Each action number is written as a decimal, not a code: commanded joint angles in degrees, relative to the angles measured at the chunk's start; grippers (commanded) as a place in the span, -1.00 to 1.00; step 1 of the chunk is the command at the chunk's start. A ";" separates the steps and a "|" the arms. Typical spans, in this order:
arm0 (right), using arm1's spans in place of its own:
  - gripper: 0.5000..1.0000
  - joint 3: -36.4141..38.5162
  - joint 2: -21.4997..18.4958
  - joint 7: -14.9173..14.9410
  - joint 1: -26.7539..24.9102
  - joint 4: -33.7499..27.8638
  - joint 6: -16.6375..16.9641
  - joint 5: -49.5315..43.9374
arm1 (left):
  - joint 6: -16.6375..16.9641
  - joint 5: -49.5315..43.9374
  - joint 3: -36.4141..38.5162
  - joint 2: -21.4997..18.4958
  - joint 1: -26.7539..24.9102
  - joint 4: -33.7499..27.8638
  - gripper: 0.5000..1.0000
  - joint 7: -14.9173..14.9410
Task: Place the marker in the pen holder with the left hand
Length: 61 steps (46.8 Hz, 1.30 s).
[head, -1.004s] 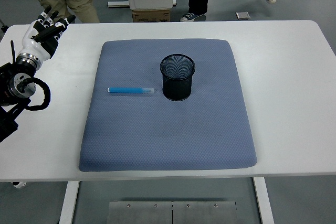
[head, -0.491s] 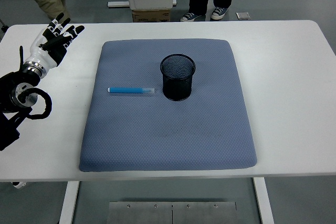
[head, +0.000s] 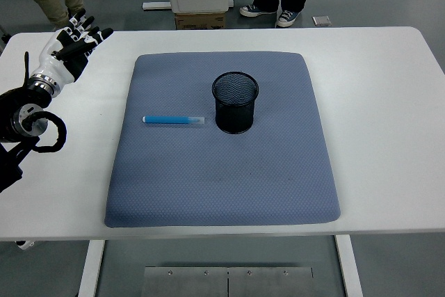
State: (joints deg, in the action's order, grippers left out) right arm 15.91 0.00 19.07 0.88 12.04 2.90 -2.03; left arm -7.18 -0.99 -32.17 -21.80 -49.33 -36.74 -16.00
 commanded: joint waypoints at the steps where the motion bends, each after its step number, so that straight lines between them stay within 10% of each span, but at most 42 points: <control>1: 1.00 0.00 0.00 0.01 0.00 0.00 0.00 0.00 | 0.06 0.64 1.58 -0.09 -1.38 0.01 1.00 0.09; 20: 1.00 0.00 0.00 0.01 0.00 0.00 0.00 0.00 | 1.29 5.12 22.48 -0.35 -16.76 -0.08 1.00 3.34; 37: 1.00 0.00 0.00 0.01 0.00 0.00 0.00 0.00 | -3.62 4.51 51.49 -3.25 -31.26 -6.84 1.00 -4.04; 61: 1.00 0.00 0.00 0.01 0.00 0.00 0.00 0.00 | -4.86 5.82 79.80 1.32 -43.22 -16.34 1.00 -2.90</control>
State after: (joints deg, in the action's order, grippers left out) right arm 15.91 0.00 19.07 0.88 12.03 2.89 -2.02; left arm -11.99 4.11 46.24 -21.38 -91.50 -52.83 -19.38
